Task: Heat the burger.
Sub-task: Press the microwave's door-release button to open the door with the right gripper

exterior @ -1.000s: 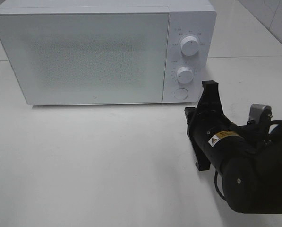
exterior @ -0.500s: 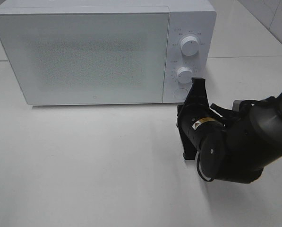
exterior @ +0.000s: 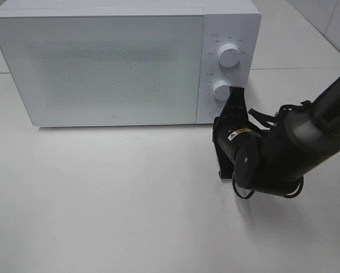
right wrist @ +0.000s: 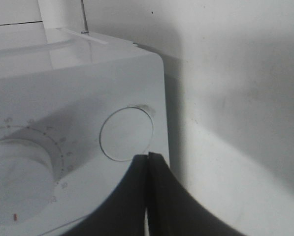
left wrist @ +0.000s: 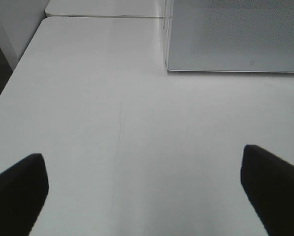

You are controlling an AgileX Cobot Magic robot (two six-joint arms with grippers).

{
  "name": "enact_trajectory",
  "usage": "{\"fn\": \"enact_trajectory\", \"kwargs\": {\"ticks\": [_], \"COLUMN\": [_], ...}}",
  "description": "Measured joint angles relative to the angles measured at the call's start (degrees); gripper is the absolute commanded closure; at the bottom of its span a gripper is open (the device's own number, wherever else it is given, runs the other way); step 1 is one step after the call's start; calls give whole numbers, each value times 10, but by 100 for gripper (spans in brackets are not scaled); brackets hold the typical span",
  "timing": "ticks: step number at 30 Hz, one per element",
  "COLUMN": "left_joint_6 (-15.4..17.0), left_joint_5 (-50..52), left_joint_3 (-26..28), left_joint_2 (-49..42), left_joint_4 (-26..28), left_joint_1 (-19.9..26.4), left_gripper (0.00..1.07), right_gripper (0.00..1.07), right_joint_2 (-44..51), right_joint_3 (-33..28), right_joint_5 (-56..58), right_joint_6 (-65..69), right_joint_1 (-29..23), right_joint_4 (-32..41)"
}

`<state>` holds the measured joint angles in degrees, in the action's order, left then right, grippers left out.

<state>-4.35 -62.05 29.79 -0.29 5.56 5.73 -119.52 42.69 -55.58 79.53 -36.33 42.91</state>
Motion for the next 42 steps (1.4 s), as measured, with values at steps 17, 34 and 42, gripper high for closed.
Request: {"fn": "enact_trajectory", "kwargs": {"ticks": [17,34,42], "left_joint_6": [0,0,0], "left_joint_5": [0,0,0], "left_joint_3": [0,0,0], "left_joint_2": [0,0,0], "left_joint_4": [0,0,0], "left_joint_1": [0,0,0], "left_gripper": [7,7,7], "right_gripper": [107,107,107], "right_joint_2": [-38,-49,-66], "right_joint_3": [60,68,86], "right_joint_5": [29,3,-19], "right_joint_6": [7,-1,0], "right_joint_1": [40,40,33], "right_joint_4": [-42,-33,-14]}}
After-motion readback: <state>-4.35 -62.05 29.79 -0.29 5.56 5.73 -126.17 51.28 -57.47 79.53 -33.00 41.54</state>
